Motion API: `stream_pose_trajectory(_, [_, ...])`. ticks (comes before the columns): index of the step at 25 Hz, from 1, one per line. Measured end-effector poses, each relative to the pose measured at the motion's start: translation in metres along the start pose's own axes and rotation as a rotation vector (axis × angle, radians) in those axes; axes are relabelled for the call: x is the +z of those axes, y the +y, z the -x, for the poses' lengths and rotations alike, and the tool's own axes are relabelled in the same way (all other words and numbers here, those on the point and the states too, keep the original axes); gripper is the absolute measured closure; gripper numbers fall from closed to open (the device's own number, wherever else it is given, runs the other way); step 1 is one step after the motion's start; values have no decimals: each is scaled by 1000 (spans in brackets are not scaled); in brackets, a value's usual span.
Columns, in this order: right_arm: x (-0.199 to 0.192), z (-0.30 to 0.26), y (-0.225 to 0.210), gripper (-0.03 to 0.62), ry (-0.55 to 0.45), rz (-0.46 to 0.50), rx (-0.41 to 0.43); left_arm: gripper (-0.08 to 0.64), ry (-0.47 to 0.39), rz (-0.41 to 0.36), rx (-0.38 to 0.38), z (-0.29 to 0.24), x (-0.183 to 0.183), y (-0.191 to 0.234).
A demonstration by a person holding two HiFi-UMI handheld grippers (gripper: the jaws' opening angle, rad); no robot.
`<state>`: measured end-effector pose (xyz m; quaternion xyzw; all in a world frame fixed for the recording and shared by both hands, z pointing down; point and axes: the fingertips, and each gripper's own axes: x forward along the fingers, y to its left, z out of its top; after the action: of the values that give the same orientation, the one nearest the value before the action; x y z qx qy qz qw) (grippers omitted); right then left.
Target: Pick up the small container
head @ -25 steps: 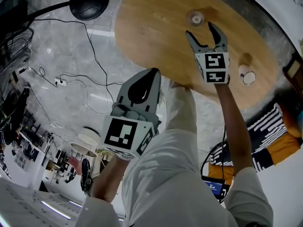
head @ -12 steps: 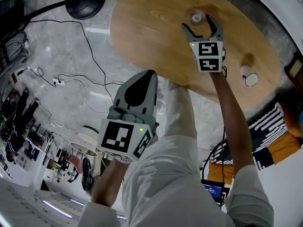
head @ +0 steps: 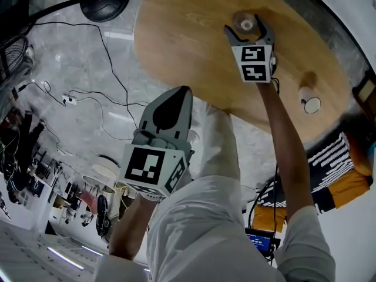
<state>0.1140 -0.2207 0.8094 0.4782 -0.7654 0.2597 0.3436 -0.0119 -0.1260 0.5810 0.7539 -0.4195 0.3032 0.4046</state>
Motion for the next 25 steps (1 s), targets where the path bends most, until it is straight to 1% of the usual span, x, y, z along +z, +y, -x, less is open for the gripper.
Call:
stream_pose_trajectory(6, [-9, -15, -3, 207, 33, 57, -7, 540, -10, -12, 14, 0, 3, 1])
stream_pose_trajectory(9, [-12, -23, -7, 244, 38, 68, -25, 540, -3, -24, 14, 2, 0, 1])
stream_pose_trajectory(13, [-12, -26, -9, 251, 23, 102, -37, 540, 21, -37, 9, 3, -11, 1])
stream_pose_trajectory(17, [-12, -27, -6, 253, 10, 138, -23, 540, 18, -47, 7, 5, -12, -3])
stream_pose_trajectory(20, [-13, -26, -4, 253, 24, 183, -13, 540, 5, -51, 7, 9, -6, -4])
stream_pose_trajectory(22, [-14, -23, -2, 253, 31, 187, -5, 540, 0, -52, 8, 13, -3, -5])
stream_pose_trajectory(25, [-12, -13, -2, 253, 27, 163, 0, 540, -6, -58, 4, 18, -2, -7])
